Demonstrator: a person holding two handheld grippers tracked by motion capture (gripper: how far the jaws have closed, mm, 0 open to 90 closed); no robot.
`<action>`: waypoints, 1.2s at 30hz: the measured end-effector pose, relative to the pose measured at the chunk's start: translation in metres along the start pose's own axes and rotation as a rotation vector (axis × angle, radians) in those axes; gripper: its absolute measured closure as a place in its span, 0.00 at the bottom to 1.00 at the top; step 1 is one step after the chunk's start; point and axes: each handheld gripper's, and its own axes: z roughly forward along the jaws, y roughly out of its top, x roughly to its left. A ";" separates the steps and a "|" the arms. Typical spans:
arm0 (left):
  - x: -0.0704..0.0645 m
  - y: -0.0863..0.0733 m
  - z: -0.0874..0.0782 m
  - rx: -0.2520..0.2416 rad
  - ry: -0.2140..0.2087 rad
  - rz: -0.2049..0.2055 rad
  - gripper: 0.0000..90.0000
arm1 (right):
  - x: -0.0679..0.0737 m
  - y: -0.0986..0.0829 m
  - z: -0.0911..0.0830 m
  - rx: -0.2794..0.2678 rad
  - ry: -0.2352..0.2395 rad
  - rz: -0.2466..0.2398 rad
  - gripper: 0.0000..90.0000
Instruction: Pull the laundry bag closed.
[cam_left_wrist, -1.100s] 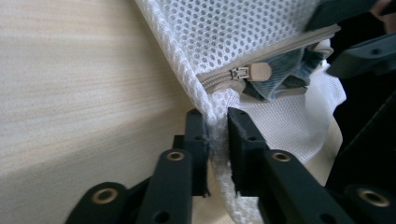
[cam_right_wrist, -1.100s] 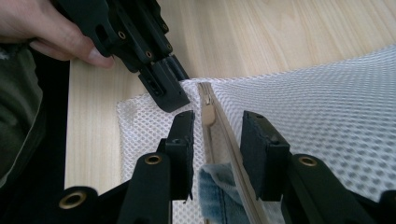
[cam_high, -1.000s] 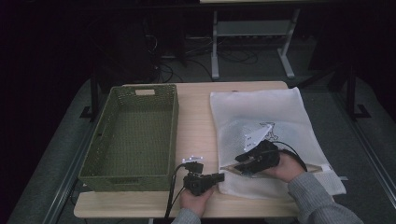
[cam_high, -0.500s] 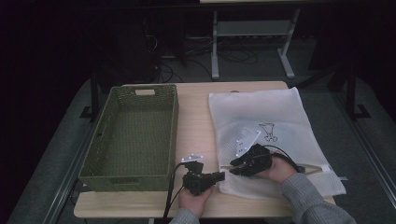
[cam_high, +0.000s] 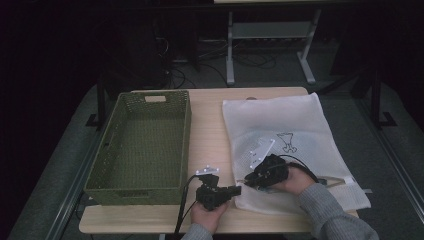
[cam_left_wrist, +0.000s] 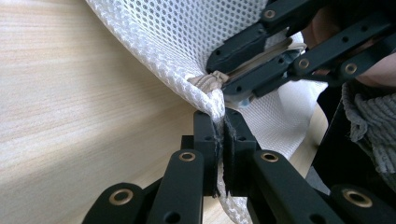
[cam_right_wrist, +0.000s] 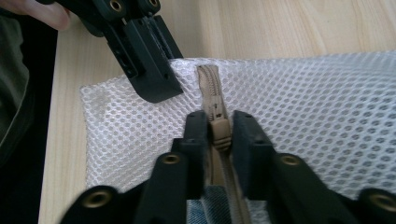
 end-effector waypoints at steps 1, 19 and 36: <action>0.000 0.000 0.000 0.002 0.001 0.000 0.96 | 0.000 0.000 -0.001 0.000 0.000 0.000 0.89; 0.002 0.006 0.007 0.010 -0.004 -0.038 0.93 | 0.009 0.003 -0.011 0.012 -0.027 -0.022 0.91; -0.005 0.008 0.004 -0.002 0.064 0.007 0.96 | 0.012 0.001 -0.017 0.035 -0.057 -0.018 0.97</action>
